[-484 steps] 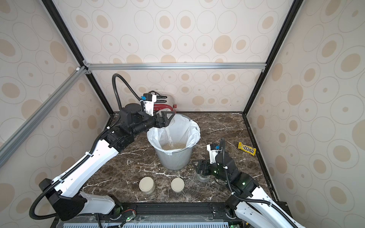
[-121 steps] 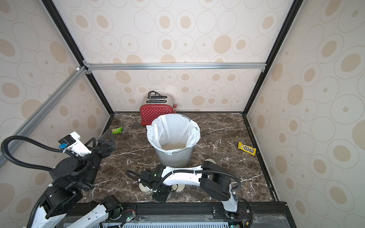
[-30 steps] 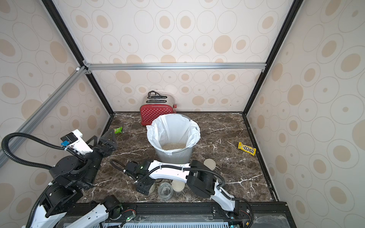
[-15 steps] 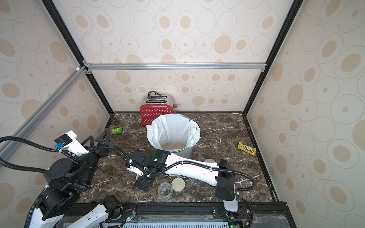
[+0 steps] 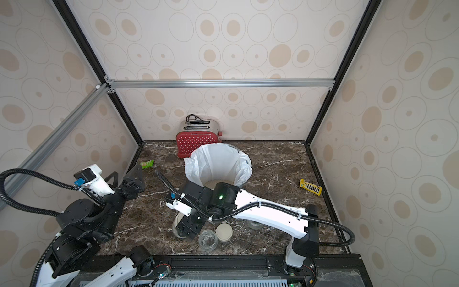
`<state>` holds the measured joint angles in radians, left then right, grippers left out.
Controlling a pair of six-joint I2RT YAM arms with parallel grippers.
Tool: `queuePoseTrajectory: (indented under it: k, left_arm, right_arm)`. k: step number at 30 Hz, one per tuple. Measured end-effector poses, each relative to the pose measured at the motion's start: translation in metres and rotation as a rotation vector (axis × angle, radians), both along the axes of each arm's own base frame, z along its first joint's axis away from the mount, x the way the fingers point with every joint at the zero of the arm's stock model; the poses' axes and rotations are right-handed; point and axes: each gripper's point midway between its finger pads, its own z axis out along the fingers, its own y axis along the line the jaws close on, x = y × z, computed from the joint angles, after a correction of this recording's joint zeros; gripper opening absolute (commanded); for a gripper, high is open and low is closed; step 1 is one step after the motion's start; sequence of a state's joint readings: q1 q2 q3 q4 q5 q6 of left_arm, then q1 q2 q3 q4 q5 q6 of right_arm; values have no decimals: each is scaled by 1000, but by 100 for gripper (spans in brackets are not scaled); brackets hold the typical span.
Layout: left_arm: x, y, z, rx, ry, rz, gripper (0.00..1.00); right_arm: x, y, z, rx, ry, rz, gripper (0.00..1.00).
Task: Empty moldy rice from jars
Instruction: Pick up the jar from the center of the board.
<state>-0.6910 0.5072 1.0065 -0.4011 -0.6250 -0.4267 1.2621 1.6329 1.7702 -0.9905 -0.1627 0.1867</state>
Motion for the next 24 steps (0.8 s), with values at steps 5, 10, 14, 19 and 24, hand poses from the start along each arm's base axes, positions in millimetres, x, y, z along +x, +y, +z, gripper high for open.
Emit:
queuePoseTrajectory:
  k: [5, 10, 14, 19, 24]
  left_arm:
    - [10, -31, -6, 180, 43, -130, 99]
    - [23, -62, -19, 415, 121, -253, 99]
    - [28, -81, -40, 604, 177, -350, 99]
    - [24, -103, -66, 791, 213, -515, 99]
    - [13, -129, -85, 899, 216, -714, 99]
  right_arm:
    - [20, -29, 38, 82, -1, -71, 51]
    - [34, -53, 83, 178, -27, -129, 50]
    - [35, -69, 113, 237, -51, -149, 50]
    - [41, -86, 136, 273, -73, -184, 48]
    - [51, -96, 154, 300, -96, -221, 48]
